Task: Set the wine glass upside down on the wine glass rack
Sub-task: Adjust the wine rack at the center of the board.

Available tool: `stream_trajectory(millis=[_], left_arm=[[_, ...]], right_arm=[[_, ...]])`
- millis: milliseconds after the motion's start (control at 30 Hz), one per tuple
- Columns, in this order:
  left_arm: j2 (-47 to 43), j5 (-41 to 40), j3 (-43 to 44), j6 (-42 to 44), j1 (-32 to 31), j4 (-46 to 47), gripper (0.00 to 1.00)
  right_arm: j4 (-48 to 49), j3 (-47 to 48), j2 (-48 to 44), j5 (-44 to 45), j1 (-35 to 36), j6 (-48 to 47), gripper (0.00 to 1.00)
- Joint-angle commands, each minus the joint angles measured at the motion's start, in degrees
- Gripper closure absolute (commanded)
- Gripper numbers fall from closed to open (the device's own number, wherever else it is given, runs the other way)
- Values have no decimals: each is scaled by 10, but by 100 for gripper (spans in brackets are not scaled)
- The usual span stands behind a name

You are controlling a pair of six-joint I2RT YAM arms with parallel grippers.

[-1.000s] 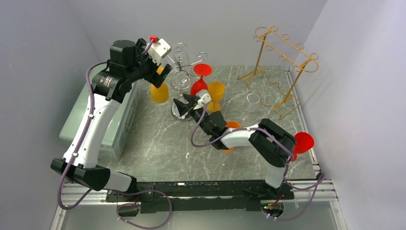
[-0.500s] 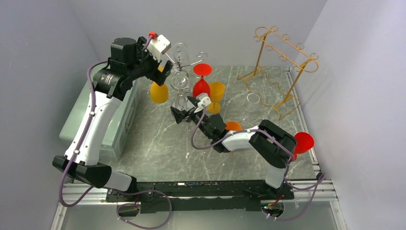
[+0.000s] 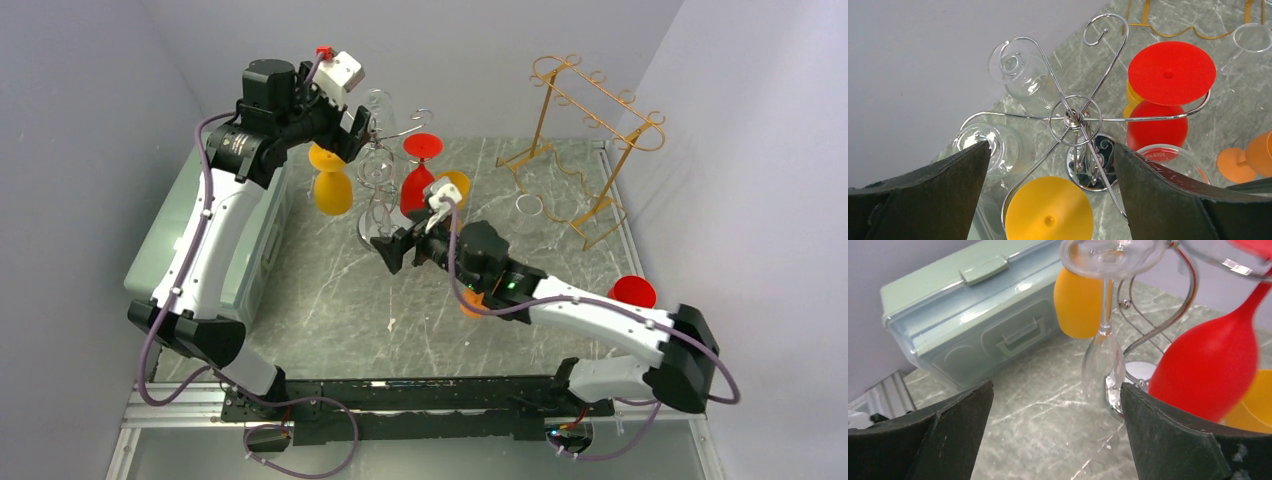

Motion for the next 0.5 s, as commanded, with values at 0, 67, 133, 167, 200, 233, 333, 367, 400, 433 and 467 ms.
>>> stream_trajectory(millis=[0, 67, 133, 167, 200, 233, 333, 367, 400, 433, 467], left_arm=[[17, 33, 32, 1, 1, 0, 2], [24, 41, 32, 12, 1, -2, 5], [28, 44, 29, 22, 1, 1, 8], [28, 43, 28, 26, 1, 3, 9], [28, 44, 26, 33, 1, 4, 11], [28, 45, 24, 38, 1, 3, 12], [24, 53, 15, 42, 1, 8, 14], [22, 58, 11, 42, 1, 10, 15], [22, 61, 8, 41, 1, 11, 17], [21, 63, 5, 41, 1, 13, 18], [20, 64, 2, 42, 2, 15, 19]], right_arm=[[-331, 134, -69, 6, -3, 23, 0], [-420, 221, -64, 11, -19, 22, 0], [-495, 320, -40, -14, -54, 31, 0], [-523, 366, -25, -29, -76, 36, 0], [-546, 412, -8, -44, -98, 43, 0], [-566, 455, 13, -61, -124, 52, 0], [-625, 570, 84, -74, -185, 59, 0], [-633, 611, 117, -83, -212, 61, 0], [-638, 635, 131, -91, -225, 67, 0], [-639, 653, 158, -109, -246, 75, 0], [-634, 666, 176, -127, -269, 81, 0]])
